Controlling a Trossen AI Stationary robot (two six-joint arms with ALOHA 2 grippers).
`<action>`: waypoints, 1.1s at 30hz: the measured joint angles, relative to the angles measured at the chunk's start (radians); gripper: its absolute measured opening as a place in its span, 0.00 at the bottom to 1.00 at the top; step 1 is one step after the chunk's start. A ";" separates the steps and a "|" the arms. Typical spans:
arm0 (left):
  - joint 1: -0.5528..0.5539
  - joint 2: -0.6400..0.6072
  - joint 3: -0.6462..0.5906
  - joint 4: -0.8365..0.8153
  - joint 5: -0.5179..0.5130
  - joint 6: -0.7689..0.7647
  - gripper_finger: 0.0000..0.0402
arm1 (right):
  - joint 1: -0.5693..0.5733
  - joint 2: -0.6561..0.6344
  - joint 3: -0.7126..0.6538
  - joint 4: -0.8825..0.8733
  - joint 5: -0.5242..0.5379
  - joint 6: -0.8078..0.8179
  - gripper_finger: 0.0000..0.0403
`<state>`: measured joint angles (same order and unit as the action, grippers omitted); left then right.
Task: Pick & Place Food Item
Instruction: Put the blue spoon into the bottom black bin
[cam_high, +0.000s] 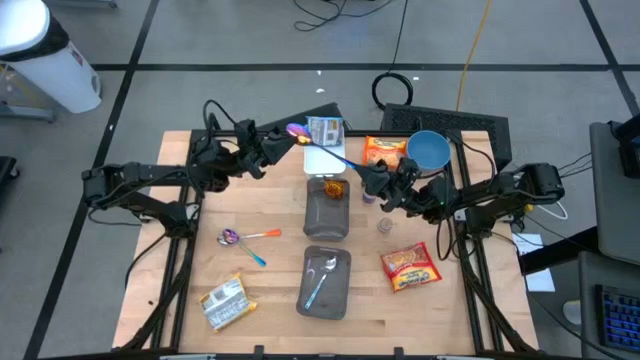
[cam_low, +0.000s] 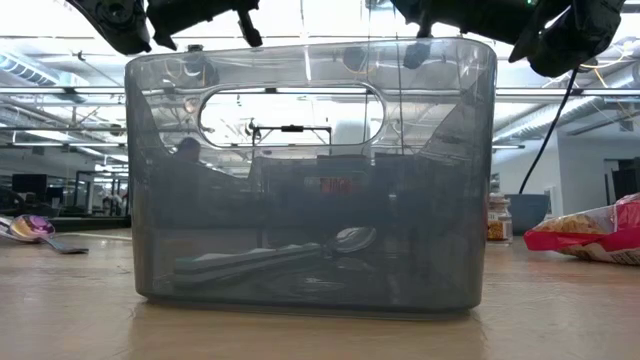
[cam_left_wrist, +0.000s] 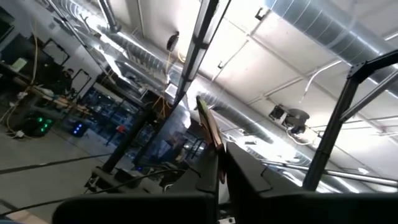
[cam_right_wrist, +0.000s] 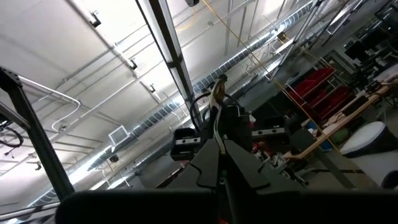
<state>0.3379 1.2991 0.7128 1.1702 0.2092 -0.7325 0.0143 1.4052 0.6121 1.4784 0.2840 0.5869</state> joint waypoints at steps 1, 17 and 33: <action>0.000 0.000 0.000 0.000 0.000 0.000 0.05 | 0.000 0.000 0.000 -0.003 0.000 -0.001 0.00; 0.003 0.000 0.000 0.003 0.075 -0.027 0.01 | -0.004 0.000 -0.001 -0.061 -0.002 0.063 0.38; 0.008 -0.075 -0.001 -0.099 0.221 -0.055 0.01 | -0.109 -0.071 0.000 -0.072 -0.139 0.081 0.63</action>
<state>0.3455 1.2243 0.7116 1.0713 0.4299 -0.7879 -0.0949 1.3340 0.6117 1.4067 0.1446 0.6683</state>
